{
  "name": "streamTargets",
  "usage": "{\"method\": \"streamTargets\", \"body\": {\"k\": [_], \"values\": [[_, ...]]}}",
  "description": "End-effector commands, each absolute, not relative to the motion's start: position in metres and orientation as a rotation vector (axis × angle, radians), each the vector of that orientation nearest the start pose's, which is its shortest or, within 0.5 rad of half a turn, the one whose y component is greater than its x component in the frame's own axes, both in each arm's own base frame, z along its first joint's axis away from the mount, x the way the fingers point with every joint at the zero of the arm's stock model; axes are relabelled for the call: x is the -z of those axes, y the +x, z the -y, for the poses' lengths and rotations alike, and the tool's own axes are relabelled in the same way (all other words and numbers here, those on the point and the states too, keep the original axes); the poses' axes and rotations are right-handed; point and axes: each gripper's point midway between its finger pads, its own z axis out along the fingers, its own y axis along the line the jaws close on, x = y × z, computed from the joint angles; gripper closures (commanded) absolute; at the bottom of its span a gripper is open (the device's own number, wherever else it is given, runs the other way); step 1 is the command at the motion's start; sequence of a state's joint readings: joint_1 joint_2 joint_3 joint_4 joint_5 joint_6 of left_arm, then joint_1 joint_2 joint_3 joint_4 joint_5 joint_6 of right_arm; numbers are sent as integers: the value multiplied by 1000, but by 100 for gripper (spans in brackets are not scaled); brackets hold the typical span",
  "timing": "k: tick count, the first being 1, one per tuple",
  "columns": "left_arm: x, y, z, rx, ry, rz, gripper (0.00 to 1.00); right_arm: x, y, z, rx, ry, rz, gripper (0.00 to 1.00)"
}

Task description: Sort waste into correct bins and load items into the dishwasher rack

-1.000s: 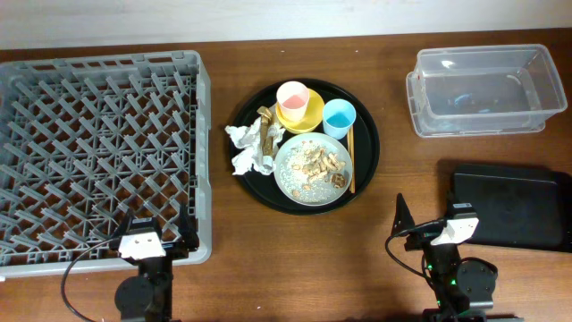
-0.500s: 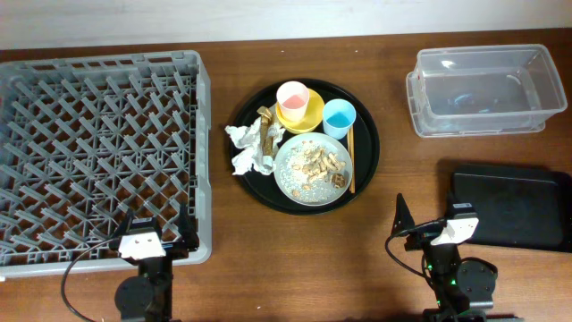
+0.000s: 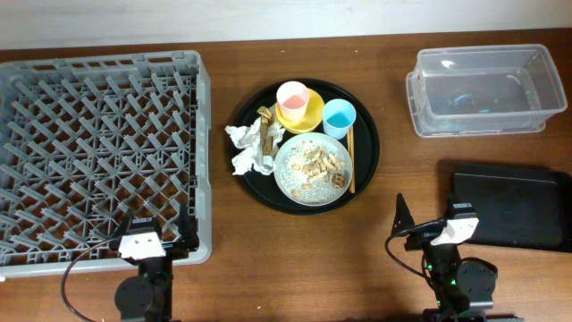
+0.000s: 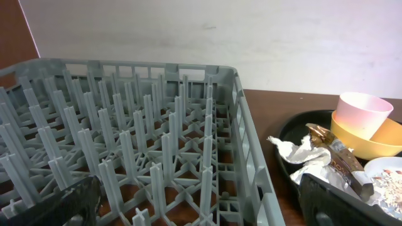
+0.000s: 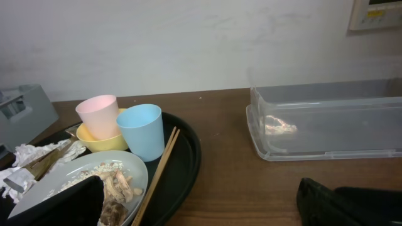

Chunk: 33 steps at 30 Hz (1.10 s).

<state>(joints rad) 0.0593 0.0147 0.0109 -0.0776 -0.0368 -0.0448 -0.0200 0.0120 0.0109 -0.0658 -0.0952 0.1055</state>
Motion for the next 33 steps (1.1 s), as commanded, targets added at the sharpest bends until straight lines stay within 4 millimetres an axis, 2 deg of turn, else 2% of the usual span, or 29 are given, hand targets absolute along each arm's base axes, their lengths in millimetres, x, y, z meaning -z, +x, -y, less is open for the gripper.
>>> {"method": "streamTargets", "body": {"k": [1, 3, 5, 7, 9, 11, 13, 15, 17, 21, 24, 26, 30, 32, 33], "values": [[-156, 245, -21, -53, -101, -1649, 1, -157, 246, -9, -136, 43, -1644, 1], [-157, 245, -20, -46, -96, -1647, 1, -157, 246, -9, -136, 43, -1644, 2], [-158, 246, -3, 44, -32, -1644, 1, -157, 246, -9, -136, 43, -1644, 2], [-163, 242, 33, 246, 104, -1624, 1, -157, 246, -9, -136, 43, -1644, 2], [-170, 217, 91, 537, 395, -1571, 1, -157, 246, -9, -136, 43, -1644, 2], [-176, 198, 115, 666, 541, -1519, 1, -157, 246, -9, -136, 43, -1644, 2], [-179, 183, 128, 750, 641, -1479, 1, -157, 246, -9, -136, 43, -1644, 2], [-187, 177, 133, 773, 679, -1436, 1, -157, 246, -9, -136, 43, -1644, 2], [-203, 175, 133, 785, 662, -1383, 1, -157, 246, -9, -136, 43, -1644, 2], [-258, 174, 123, 703, 595, -1224, 1, -157, 246, -9, -136, 43, -1644, 2], [-287, 178, 116, 607, 582, -1230, 1, -157, 246, -9, -136, 43, -1644, 2], [-302, 190, 112, 553, 582, -1313, 1, -157, 246, -9, -136, 43, -1644, 2], [-318, 230, 106, 551, 589, -1612, 1, -157, 246, -9, -136, 43, -1644, 2], [-325, 250, 110, 653, 601, -1755, 1, -157, 246, -9, -136, 43, -1644, 2], [-335, 257, 121, 807, 621, -1810, 1, -157, 246, -9, -136, 43, -1644, 2]]}}
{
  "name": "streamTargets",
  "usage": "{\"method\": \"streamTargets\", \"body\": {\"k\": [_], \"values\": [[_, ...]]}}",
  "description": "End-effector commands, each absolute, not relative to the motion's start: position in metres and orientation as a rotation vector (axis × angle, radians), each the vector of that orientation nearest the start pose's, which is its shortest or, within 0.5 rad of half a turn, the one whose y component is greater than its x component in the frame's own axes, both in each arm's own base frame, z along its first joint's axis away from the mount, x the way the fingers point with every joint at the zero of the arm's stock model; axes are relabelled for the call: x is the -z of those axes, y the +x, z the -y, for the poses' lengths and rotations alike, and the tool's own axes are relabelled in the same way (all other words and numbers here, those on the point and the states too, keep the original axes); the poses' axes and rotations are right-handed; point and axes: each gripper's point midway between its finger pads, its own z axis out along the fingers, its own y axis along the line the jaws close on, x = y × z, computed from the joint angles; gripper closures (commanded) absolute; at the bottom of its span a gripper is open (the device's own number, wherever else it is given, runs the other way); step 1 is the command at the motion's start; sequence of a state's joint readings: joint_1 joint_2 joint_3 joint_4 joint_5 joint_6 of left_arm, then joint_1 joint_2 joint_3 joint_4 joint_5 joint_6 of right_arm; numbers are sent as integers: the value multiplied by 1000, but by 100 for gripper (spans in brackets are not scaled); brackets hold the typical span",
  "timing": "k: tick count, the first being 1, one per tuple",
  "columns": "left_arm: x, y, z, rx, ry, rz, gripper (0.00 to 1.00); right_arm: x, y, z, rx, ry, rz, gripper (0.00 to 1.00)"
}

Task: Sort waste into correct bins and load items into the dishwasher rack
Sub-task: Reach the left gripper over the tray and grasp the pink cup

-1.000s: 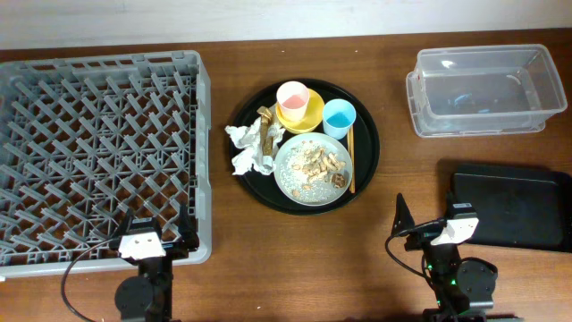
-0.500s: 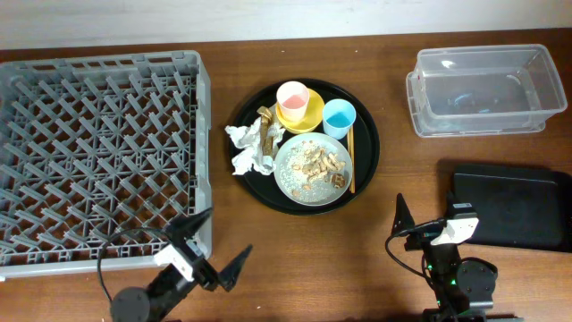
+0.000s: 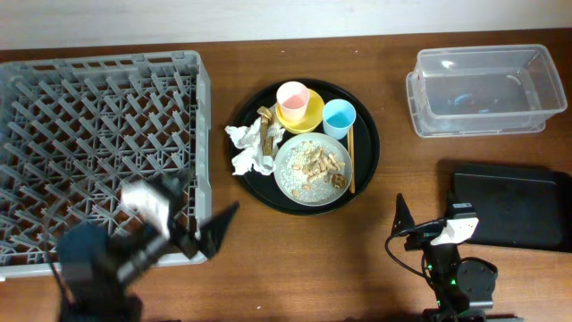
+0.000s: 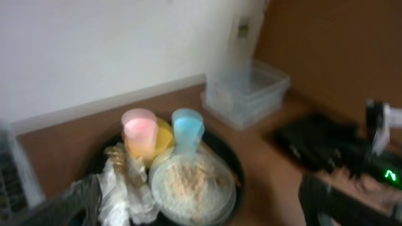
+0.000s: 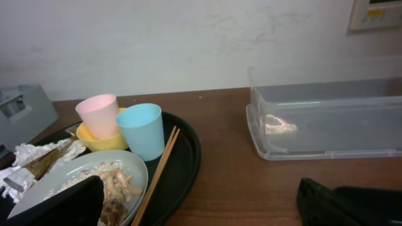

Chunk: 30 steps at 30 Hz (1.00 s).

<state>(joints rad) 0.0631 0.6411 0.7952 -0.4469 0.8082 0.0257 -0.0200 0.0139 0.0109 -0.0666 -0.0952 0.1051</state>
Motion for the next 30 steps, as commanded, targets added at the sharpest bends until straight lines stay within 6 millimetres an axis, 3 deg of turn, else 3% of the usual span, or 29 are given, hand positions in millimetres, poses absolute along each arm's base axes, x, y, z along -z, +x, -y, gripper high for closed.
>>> {"method": "streamTargets", "body": {"k": [1, 3, 5, 6, 8, 10, 11, 15, 20, 23, 27, 30], "values": [[-339, 260, 128, 898, 643, -1821, 1, -157, 246, -9, -136, 43, -1644, 2], [-347, 270, 140, 1079, 693, -1813, 1, -157, 246, -9, -136, 43, -1644, 2], [-323, 299, 139, 997, 611, -1987, 1, -157, 246, -9, -136, 43, -1644, 2], [-308, 308, 134, 889, 568, -2086, 1, -157, 246, -9, -136, 43, -1644, 1], [-273, 326, 114, 500, 407, -2355, 1, -157, 246, -9, -136, 43, -1644, 2], [-264, 331, 113, 216, 378, -2485, 1, -157, 246, -9, -136, 43, -1644, 2], [-264, 335, 115, 156, 355, -2508, 1, -157, 246, -9, -136, 43, -1644, 2], [-259, 358, 161, 147, 457, -2485, 1, -157, 246, -9, -136, 43, -1644, 2], [-236, 385, 189, 191, 488, -2467, 1, -157, 246, -9, -136, 43, -1644, 1], [-210, 402, 197, 204, 422, -2511, 34, -157, 246, -9, -136, 43, -1644, 2], [-159, 417, 205, 196, 334, -2617, 36, -157, 246, -9, -136, 43, -1644, 2], [-125, 430, 195, 83, 234, -2666, 52, -157, 246, -9, -136, 43, -1644, 1]]}}
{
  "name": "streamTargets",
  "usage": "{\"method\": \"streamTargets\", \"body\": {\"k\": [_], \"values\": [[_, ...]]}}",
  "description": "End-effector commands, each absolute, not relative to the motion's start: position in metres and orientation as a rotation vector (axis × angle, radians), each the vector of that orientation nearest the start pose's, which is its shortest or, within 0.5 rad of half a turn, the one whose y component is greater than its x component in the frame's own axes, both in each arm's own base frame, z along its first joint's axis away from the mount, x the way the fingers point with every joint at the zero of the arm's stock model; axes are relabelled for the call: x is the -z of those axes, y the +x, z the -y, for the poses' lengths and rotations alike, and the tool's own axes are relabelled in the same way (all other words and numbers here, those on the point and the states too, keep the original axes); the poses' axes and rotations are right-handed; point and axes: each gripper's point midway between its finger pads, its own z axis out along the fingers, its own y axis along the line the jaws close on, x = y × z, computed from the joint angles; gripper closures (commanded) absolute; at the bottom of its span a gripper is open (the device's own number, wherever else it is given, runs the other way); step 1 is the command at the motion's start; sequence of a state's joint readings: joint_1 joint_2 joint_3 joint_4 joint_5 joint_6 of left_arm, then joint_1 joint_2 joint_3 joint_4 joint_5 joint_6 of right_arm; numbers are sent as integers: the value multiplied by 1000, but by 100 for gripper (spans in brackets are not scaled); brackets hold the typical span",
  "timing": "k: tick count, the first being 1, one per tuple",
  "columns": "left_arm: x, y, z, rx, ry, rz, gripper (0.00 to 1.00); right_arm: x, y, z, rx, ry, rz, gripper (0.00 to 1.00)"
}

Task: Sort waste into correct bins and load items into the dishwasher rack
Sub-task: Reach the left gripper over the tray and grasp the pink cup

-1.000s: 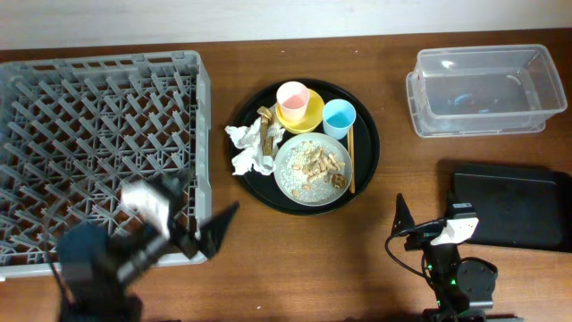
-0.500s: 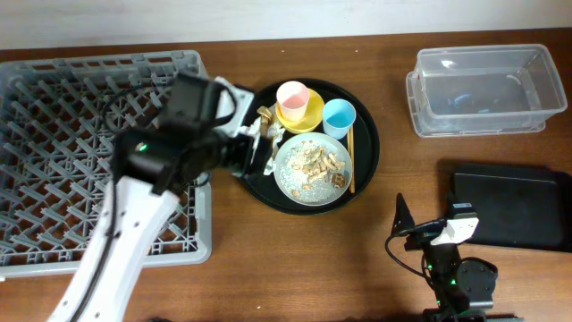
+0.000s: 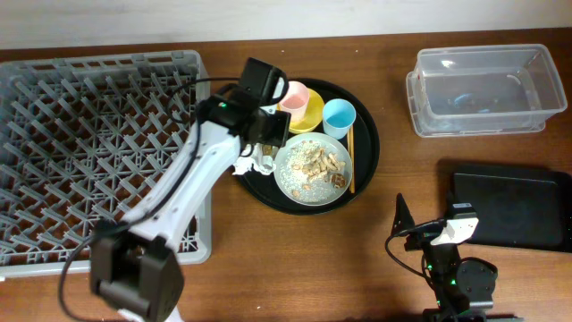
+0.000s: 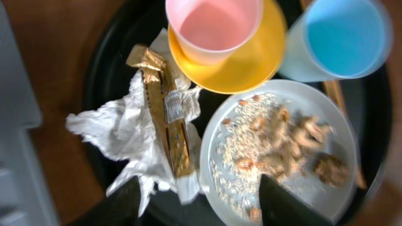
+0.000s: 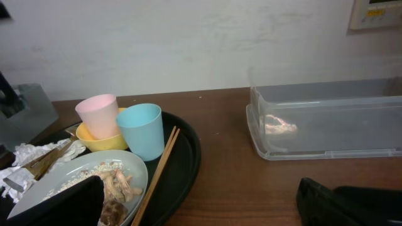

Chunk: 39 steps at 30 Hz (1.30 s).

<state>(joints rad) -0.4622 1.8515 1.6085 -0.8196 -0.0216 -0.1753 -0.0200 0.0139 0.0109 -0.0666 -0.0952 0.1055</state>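
Note:
A black tray [image 3: 368,152] holds a plate of food scraps [image 4: 276,150], a pink cup [image 4: 213,25] in a yellow bowl [image 4: 251,69], a blue cup [image 4: 342,34], chopsticks [image 3: 350,161], a gold wrapper [image 4: 166,107] and a crumpled white napkin [image 4: 119,132]. My left gripper [image 4: 200,204] hangs open over the tray's left side, its fingers either side of the wrapper's lower end and the plate's edge. Near the table's front right, my right gripper [image 5: 198,207] is open and low, holding nothing. The grey dishwasher rack [image 3: 89,152] fills the left.
A clear plastic bin [image 3: 483,89] stands at the back right. A flat black bin or lid [image 3: 509,206] lies at the right, beside the right arm. Bare brown table [image 3: 304,259] lies in front of the tray.
My left arm has gone from the rack's front right corner to stretch out over the tray, with the gripper pointing down at the wrapper and napkin. The right arm has not moved.
Both arms first rested low at the table's front, the left one facing the rack. Then the left arm was raised and turned toward the tray. Now its open gripper is over the wrapper and napkin. Everything on the tray lies as before.

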Motion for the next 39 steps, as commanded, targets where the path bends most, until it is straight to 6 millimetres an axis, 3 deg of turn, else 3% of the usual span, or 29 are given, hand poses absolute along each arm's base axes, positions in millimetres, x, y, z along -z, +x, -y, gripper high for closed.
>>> {"method": "streamTargets", "body": {"k": [1, 4, 7, 20, 24, 26, 28, 31, 38, 39], "values": [[-115, 432, 190, 40, 176, -2683, 58, -157, 246, -9, -136, 43, -1644, 2], [-81, 434, 191, 8, 147, -2741, 64, -157, 246, -9, -136, 43, -1644, 2], [-69, 434, 196, 2, 164, -2756, 64, -157, 246, -9, -136, 43, -1644, 2], [-61, 437, 205, 14, 179, -2745, 64, -157, 246, -9, -136, 43, -1644, 1], [-59, 431, 217, 119, 202, -2773, 64, -157, 246, -9, -136, 43, -1644, 2], [-59, 428, 221, 159, 211, -2785, 71, -157, 246, -9, -136, 43, -1644, 2], [-62, 419, 238, 264, 250, -2802, 76, -157, 246, -9, -136, 43, -1644, 1], [-69, 413, 252, 312, 308, -2791, 76, -157, 246, -9, -136, 43, -1644, 2], [-128, 405, 270, 383, 359, -2662, 75, -157, 246, -9, -136, 43, -1644, 2], [-131, 406, 274, 392, 364, -2646, 69, -157, 246, -9, -136, 43, -1644, 2]]}}
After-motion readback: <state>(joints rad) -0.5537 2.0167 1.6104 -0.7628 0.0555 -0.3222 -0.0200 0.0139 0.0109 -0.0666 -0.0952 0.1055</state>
